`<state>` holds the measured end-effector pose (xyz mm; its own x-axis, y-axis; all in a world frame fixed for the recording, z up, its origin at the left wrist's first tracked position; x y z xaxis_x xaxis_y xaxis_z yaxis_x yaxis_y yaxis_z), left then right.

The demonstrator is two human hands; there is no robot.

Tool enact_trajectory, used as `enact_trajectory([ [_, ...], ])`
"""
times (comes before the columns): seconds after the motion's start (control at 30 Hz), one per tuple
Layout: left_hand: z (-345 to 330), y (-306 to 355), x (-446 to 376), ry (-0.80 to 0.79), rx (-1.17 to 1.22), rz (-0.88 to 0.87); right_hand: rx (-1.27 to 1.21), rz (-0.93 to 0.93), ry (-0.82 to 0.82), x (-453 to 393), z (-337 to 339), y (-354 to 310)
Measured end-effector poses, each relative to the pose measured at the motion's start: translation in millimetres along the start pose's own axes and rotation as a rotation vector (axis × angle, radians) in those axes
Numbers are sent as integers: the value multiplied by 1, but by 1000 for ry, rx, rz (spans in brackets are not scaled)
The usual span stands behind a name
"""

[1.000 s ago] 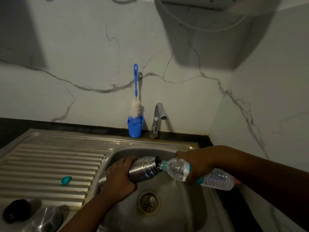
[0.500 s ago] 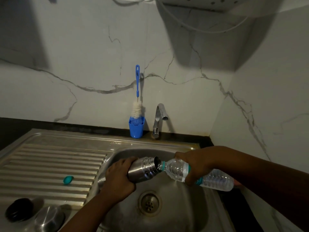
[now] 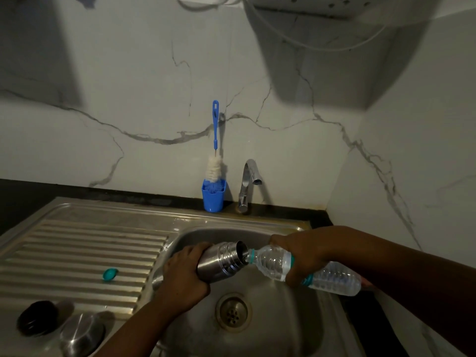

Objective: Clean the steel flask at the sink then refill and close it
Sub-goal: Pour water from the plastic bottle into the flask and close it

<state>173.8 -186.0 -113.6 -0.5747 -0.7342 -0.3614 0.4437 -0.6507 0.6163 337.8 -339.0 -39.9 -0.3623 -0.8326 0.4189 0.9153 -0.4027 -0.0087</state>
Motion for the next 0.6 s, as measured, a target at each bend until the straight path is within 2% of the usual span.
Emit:
enact_trajectory([
  [0.6,-5,-1,-1,-15,-9,11,3,-19,-19,-5,-3,3],
])
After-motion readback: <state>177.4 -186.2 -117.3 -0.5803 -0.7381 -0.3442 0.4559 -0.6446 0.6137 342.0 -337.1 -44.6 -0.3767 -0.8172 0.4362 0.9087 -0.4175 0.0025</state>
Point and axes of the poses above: each hand's wrist, its own x-axis away from the middle knuckle, its own z-axis out of the back of the hand, y = z × x, the point moved 9 cm from there along -x, towards the middle knuckle, and after that the axes turned 11 degrees about y, right-handed, at the moved point
